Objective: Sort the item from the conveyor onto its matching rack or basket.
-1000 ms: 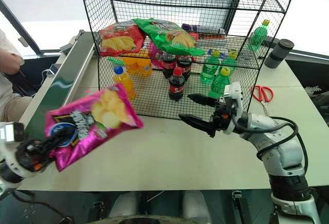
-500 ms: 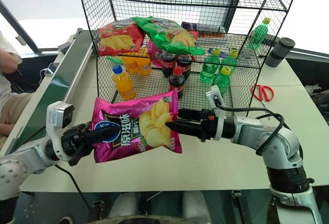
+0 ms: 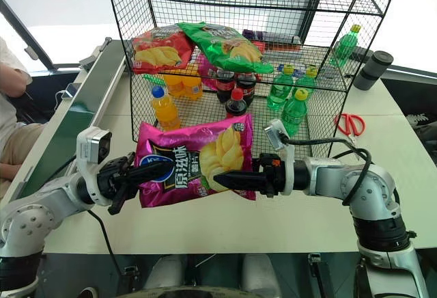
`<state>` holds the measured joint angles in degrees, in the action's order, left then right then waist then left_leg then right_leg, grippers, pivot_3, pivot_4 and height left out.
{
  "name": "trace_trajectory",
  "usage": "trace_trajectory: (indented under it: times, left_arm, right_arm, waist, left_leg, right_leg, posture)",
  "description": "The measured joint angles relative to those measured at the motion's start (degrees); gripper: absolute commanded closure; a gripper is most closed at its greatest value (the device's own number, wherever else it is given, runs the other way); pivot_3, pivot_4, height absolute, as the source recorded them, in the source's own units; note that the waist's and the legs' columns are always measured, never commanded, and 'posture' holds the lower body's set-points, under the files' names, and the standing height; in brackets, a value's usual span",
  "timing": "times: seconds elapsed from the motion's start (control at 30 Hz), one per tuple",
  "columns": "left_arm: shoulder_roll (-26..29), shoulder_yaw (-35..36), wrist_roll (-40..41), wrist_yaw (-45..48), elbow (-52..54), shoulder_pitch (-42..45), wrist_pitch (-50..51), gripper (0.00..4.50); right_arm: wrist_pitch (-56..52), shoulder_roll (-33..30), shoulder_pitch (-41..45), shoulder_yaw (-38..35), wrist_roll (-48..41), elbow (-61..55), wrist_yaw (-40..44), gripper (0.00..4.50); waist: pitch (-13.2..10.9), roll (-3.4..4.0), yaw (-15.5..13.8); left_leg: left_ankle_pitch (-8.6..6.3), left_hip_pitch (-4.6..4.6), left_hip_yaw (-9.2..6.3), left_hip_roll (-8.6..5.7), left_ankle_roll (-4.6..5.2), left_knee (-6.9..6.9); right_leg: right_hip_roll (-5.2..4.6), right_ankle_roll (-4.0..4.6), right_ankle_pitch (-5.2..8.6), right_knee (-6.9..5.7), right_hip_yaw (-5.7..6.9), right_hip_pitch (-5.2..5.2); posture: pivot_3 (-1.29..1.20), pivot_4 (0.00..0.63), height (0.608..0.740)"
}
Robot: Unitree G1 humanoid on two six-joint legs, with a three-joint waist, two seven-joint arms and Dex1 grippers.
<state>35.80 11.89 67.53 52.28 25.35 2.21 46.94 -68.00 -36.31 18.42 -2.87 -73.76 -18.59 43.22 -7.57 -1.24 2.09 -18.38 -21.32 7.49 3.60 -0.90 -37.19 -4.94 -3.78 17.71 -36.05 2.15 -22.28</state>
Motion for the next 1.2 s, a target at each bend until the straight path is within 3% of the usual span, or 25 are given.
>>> trace_trajectory:
  times: [0.17, 0.2, 0.27, 0.47, 0.5, 0.67, 0.87, 1.0, 1.2]
  left_arm:
    - [-0.3, 0.1, 1.4, -2.1, -0.4, 0.6, 1.3, 4.5]
    - [-0.4, 0.1, 2.0, -2.7, -0.6, 0.6, 1.7, 4.22]
    - [-0.2, 0.3, 2.8, -3.0, -1.0, 0.6, 2.4, 3.45]
    - [0.1, 1.6, 2.9, -3.2, -3.5, 0.2, 2.4, 0.36]
    - [0.0, 1.8, 2.9, -3.2, -4.0, 0.1, 2.3, 0.07]
    - [-1.2, 3.1, 0.3, -3.0, -7.0, -0.9, -0.8, 0.07]
    - [-5.5, 2.2, -7.0, -2.3, -6.4, 0.0, -8.9, 0.07]
    - [-6.2, -0.9, -13.5, -0.3, -6.0, 1.0, -14.8, 0.07]
    - [-6.1, -5.7, -25.7, 5.1, -7.4, 3.9, -26.6, 0.07]
  right_arm:
    - [2.6, 0.3, -0.8, 0.1, 2.4, -1.0, 0.9, 4.22]
    - [3.4, 0.4, -1.4, 0.1, 2.8, -1.8, 1.3, 4.5]
    - [5.4, 0.2, -2.9, 0.0, 4.5, -2.8, 2.2, 4.5]
    - [12.3, -0.4, -9.1, -5.0, 8.2, -5.4, 2.7, 4.5]
    - [12.8, -0.5, -10.1, -6.0, 8.2, -6.0, 2.7, 4.5]
    - [13.9, -1.2, -19.1, -14.0, 5.7, -8.4, 1.0, 4.5]
    - [19.7, 3.8, -20.5, -26.8, -11.3, -8.4, -14.8, 4.5]
    - [26.0, 8.5, -19.1, -28.2, -17.3, -8.7, -26.3, 4.5]
    - [34.9, 13.5, -14.2, -27.6, -15.1, -8.3, -39.0, 4.5]
  waist:
    - [0.0, -0.02, -0.3]
    - [0.0, -0.02, -0.5]
    - [0.0, -0.04, -0.9]
    - [0.0, -0.06, -1.5]
    - [0.0, -0.08, -1.5]
    - [0.0, -0.1, -1.5]
    - [0.0, -0.15, -1.4]
    - [0.0, -0.11, -1.3]
    - [0.0, -0.06, -1.5]
  left_leg:
    - [0.0, -0.01, -0.01, 0.0, 0.01, -0.02]
    - [0.0, -0.01, -0.01, 0.0, 0.01, -0.02]
    - [0.0, -0.01, -0.01, 0.02, 0.01, -0.03]
    - [0.01, -0.04, -0.03, 0.02, 0.01, -0.13]
    - [0.01, -0.03, -0.03, 0.02, 0.02, -0.13]
    - [0.01, -0.05, -0.06, 0.03, 0.02, -0.12]
    - [0.07, -0.01, -0.09, 0.04, 0.02, -0.14]
    - [0.07, -0.03, -0.06, 0.04, 0.02, -0.14]
    - [0.1, -0.03, -0.05, 0.06, -0.01, -0.12]
  right_leg:
    - [0.05, -0.13, -0.07, 0.0, 0.0, 0.01]
    - [0.07, -0.16, -0.09, 0.0, 0.01, 0.01]
    - [0.12, -0.43, -0.23, 0.03, 0.0, 0.01]
    - [0.17, -0.43, -0.24, 0.04, 0.0, 0.03]
    - [0.17, -0.43, -0.24, 0.04, 0.0, 0.04]
    - [0.18, -0.43, -0.24, 0.06, 0.0, 0.05]
    - [0.2, -0.41, -0.23, 0.03, -0.02, 0.09]
    - [0.23, -0.43, -0.25, 0.03, -0.04, 0.07]
    - [0.3, -0.48, -0.27, 0.02, -0.05, 0.04]
  posture:
    - [0.0, 0.15, 0.727]
    - [0.0, 0.15, 0.727]
    - [0.0, 0.15, 0.727]
    - [0.0, 0.15, 0.727]
    - [0.0, 0.15, 0.727]
    - [0.0, 0.15, 0.727]
    - [0.0, 0.15, 0.727]
    - [0.0, 0.15, 0.727]
    - [0.0, 0.15, 0.727]
